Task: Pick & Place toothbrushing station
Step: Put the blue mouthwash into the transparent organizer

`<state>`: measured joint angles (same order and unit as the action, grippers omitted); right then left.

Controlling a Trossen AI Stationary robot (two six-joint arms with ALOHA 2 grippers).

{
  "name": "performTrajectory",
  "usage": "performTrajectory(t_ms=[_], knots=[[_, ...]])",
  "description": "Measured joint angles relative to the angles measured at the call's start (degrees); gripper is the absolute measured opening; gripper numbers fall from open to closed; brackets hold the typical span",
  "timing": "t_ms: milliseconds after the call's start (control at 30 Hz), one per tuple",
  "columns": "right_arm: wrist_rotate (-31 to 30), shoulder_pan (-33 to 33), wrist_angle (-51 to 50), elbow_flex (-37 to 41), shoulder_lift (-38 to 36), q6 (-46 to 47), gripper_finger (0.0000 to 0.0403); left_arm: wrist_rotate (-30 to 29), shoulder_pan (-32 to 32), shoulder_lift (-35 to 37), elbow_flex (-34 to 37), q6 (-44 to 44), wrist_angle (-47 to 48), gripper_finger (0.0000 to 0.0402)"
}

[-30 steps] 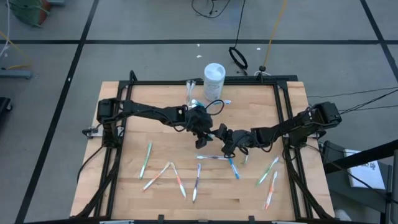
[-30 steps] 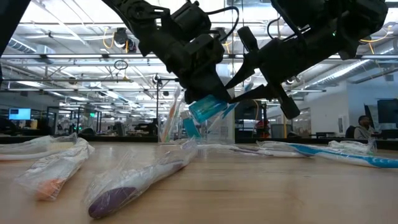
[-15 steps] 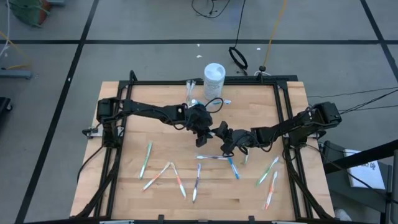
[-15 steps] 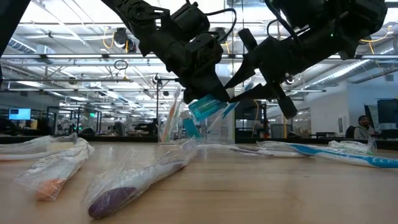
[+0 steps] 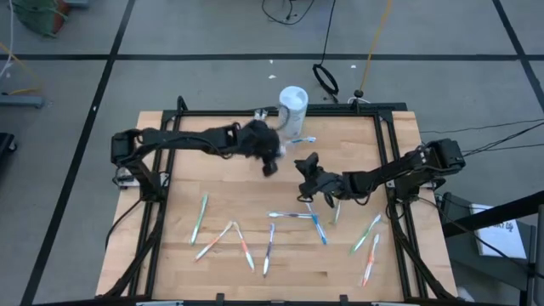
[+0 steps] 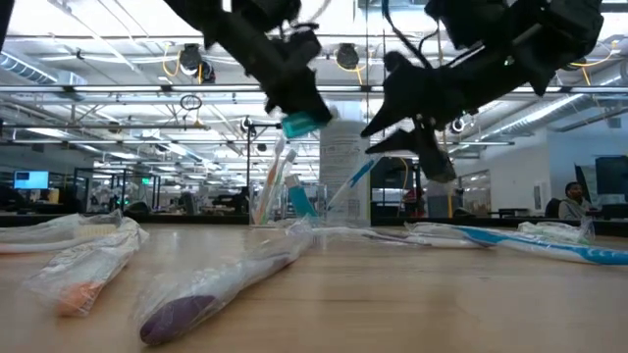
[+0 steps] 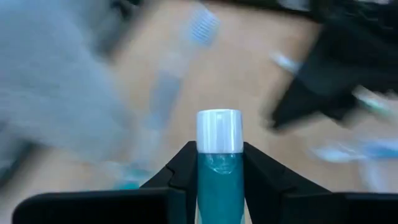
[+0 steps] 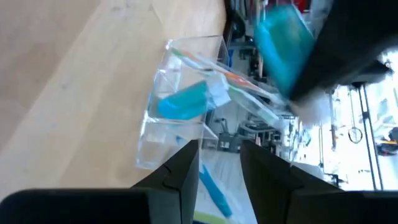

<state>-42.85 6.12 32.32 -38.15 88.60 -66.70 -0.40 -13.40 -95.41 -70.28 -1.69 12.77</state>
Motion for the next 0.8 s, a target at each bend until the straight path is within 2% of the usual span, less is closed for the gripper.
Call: performTrajectory(t_ms=[133,200,333,567,800], knots=[[-4.9,-0.2,0.8,-0.3,-0.3,-0.1,0.0109,-9.5,-0.8,2.4,-0.1,2.9,1.1,0.0100],[-6.8,-0.4,0.4,-0.1,-0.2,0.0,0.0109,-11.4,-1.5,2.3,0.1,3.3,1.3,0.0101],[-6.4,-0.3,0.8,-0.2,-0.2,0.0,0.0109,-11.9,-3.0,1.1,0.0,1.2,-7.5,0.0097],[-6.5,-0.3,0.7,-0.2,-0.2,0.2,0.0109,-15.0,-3.5,-7.3,0.0,0.6,-21.0,0.0095],[-6.5,-0.3,0.7,-0.2,-0.2,1.6,0.0110,-29.7,-1.1,-15.0,0.1,-2.9,-23.6,0.0095]])
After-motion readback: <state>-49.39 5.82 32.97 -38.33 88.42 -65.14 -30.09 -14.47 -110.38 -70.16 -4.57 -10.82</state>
